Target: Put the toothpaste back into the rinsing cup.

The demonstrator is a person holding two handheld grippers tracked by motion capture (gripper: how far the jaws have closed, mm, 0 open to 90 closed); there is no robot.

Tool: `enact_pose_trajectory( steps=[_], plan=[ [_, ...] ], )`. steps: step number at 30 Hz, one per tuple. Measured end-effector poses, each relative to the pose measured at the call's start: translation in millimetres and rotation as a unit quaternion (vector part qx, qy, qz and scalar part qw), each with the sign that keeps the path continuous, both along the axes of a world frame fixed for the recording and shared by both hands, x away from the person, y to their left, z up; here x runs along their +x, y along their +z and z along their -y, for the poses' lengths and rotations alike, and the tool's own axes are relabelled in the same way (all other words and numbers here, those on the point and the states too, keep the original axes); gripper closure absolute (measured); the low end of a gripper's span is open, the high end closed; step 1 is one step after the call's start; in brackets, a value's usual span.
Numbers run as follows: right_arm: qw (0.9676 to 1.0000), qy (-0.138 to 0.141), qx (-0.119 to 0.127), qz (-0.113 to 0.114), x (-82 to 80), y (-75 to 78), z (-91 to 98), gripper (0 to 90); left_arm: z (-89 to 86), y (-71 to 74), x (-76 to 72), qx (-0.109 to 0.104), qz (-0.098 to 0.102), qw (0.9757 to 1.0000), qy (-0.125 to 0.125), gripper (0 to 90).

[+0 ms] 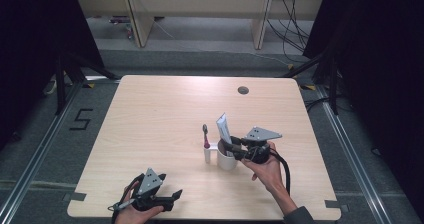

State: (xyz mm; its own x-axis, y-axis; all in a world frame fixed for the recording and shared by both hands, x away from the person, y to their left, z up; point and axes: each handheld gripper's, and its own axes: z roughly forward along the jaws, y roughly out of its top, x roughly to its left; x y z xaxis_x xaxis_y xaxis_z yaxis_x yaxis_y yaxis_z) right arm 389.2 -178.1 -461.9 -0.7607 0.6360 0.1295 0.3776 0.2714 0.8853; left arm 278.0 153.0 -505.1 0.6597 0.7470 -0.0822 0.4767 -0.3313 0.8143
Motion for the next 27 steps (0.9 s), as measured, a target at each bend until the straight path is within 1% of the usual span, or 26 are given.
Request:
enact_pose_trajectory(
  steps=[1, 2, 3, 4, 5, 6, 7, 8, 9, 10, 11, 12, 14, 15, 16, 17, 18, 19, 20, 21, 22, 23, 24, 25, 26, 27],
  plan=[
    [1.0, -0.003, 0.007, 0.007, 0.5, 0.5, 0.8, 61.0, 0.0, 0.1, -0.1, 0.0, 0.0, 1.0, 0.001, 22.8],
    [0.9999, 0.003, 0.011, 0.001, 0.6, 1.7, 2.0, 60.0, 0.1, 0.2, -0.2, -0.001, 0.0, 1.0, 0.002, 22.8],
    [0.9998, -0.003, 0.018, 0.0, -0.1, 2.4, 2.1, 58.9, 0.0, 0.3, -0.1, 0.0, 0.0, 1.0, 0.002, 22.8],
    [0.9998, 0.003, 0.011, 0.018, 2.1, 3.7, 4.5, 58.2, 0.5, -0.3, -0.1, -0.004, 0.001, 1.0, 0.003, 22.8],
    [0.9998, 0.0, 0.014, 0.017, 1.5, 5.2, 5.4, 57.5, 0.3, -0.3, -0.3, -0.005, 0.001, 1.0, 0.002, 22.8],
    [0.9998, -0.004, 0.018, 0.007, 0.6, 6.6, 6.4, 57.1, 0.2, -0.2, -0.3, -0.005, 0.001, 1.0, 0.003, 22.8],
    [0.9997, -0.004, 0.022, 0.011, 0.6, 7.3, 6.7, 56.7, -0.1, 0.4, -0.4, 0.002, 0.001, 1.0, 0.005, 22.8],
    [0.9997, -0.002, 0.018, 0.018, 1.0, 8.7, 8.2, 56.6, 0.0, 0.0, -0.2, -0.003, 0.001, 1.0, 0.003, 22.8],
    [0.9998, -0.005, 0.021, 0.006, -0.3, 9.8, 8.6, 56.3, 0.2, 0.3, -0.6, -0.001, 0.0, 1.0, 0.005, 22.8],
    [0.9997, -0.003, 0.022, 0.009, -0.1, 10.7, 9.7, 55.8, -1.5, 0.5, 0.1, 0.01, 0.001, 0.9999, 0.0, 22.8],
    [0.9996, 0.001, 0.022, 0.017, 0.8, 11.3, 11.2, 55.4, -0.4, 0.2, -0.8, 0.0, 0.002, 1.0, 0.003, 22.8],
    [0.9997, -0.002, 0.019, 0.016, 0.2, 12.6, 12.5, 55.0, -1.8, 0.7, -0.3, 0.007, 0.0, 1.0, -0.002, 22.8],
    [0.9997, -0.011, 0.02, 0.008, -1.5, 13.9, 14.7, 53.9, -2.1, 0.8, -0.2, 0.007, 0.0, 1.0, -0.002, 22.8],
    [0.9996, -0.012, 0.022, 0.014, -0.9, 13.9, 15.7, 53.1, -2.1, 0.4, -0.4, 0.006, 0.002, 1.0, -0.002, 22.8],
    [0.9995, -0.017, 0.025, -0.002, -3.0, 14.6, 16.1, 52.5, -0.8, -0.3, -0.9, -0.002, 0.003, 1.0, 0.003, 22.8],
    [0.9996, -0.012, 0.026, 0.008, -1.2, 14.2, 17.8, 52.1, -1.0, -0.2, -0.9, -0.001, 0.002, 1.0, 0.002, 22.8],
    [0.9995, -0.015, 0.025, 0.013, -1.4, 14.8, 19.3, 51.6, -2.5, 0.7, -0.9, 0.009, 0.001, 1.0, -0.002, 22.8],
    [0.9996, -0.013, 0.026, 0.006, -1.4, 15.5, 20.5, 50.9, -1.6, 0.3, -1.4, 0.001, 0.001, 1.0, 0.003, 22.8],
    [0.9995, -0.018, 0.025, 0.006, -2.1, 16.3, 22.2, 49.9, -1.6, 0.4, -1.7, 0.0, 0.001, 1.0, 0.005, 22.8],
    [0.9996, -0.015, 0.024, 0.011, -1.0, 16.5, 24.0, 48.7, -1.6, 0.4, -1.7, -0.002, 0.001, 1.0, 0.006, 22.8],
    [0.9994, -0.02, 0.027, 0.003, -2.1, 17.2, 25.1, 47.9, -1.7, 0.3, -1.8, -0.004, 0.001, 1.0, 0.007, 22.8],
    [0.9993, -0.024, 0.027, 0.006, -2.6, 17.6, 27.3, 47.4, -2.0, 0.3, -1.8, -0.004, 0.001, 1.0, 0.007, 22.8],
    [0.999, -0.03, 0.032, -0.004, -4.6, 18.1, 28.0, 46.6, -2.5, 0.4, -1.7, -0.002, 0.001, 1.0, 0.006, 22.8],
    [0.9992, -0.029, 0.029, 0.004, -3.2, 18.1, 30.5, 45.8, -2.4, 0.0, -1.5, -0.003, 0.001, 1.0, 0.006, 22.8],
    [0.9987, -0.035, 0.036, 0.002, -4.2, 17.9, 31.2, 45.4, -3.4, 0.6, -1.5, 0.005, 0.0, 1.0, 0.002, 22.8],
    [0.9991, -0.033, 0.026, 0.011, -2.8, 18.3, 34.6, 44.8, -3.7, 0.9, -1.8, 0.007, 0.0, 1.0, 0.002, 22.8]
  ],
)
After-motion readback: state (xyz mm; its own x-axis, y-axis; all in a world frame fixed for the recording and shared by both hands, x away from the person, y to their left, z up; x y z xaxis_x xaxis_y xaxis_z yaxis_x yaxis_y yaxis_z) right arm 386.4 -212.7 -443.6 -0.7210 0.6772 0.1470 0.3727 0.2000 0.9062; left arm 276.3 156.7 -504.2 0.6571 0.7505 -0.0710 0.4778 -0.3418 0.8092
